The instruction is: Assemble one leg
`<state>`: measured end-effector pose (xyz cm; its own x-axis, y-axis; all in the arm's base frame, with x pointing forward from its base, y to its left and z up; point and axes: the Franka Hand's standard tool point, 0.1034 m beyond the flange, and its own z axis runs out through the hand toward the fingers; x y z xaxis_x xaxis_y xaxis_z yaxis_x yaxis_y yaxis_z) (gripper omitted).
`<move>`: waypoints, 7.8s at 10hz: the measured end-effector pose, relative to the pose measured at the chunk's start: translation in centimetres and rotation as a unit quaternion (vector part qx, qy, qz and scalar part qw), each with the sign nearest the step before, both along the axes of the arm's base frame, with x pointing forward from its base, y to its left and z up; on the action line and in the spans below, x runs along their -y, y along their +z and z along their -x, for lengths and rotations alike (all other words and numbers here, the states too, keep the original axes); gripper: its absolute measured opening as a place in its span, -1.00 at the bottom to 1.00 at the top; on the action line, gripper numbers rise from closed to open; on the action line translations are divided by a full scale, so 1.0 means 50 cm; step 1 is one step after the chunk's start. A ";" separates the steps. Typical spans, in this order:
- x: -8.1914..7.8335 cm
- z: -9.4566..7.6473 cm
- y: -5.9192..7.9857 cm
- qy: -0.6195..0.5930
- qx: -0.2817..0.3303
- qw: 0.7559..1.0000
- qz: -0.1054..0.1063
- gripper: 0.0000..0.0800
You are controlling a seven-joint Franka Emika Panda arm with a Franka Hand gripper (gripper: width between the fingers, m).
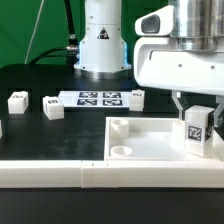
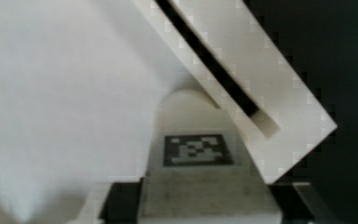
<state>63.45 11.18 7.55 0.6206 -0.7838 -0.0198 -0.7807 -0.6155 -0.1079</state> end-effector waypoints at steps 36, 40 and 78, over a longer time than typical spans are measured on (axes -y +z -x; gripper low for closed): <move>-0.012 -0.001 -0.008 -0.148 -0.011 0.989 0.005 -0.27; -0.011 -0.002 -0.008 -0.274 -0.020 0.961 -0.009 -0.27; -0.009 -0.008 -0.005 -0.103 -0.007 0.995 0.020 0.56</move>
Offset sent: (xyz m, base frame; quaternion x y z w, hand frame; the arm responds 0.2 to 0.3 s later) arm 0.0001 -0.0049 -0.0099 -0.0076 0.0323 0.3383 0.9405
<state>63.84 11.63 7.28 0.4475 -0.8943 0.0064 -0.8915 -0.4466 -0.0754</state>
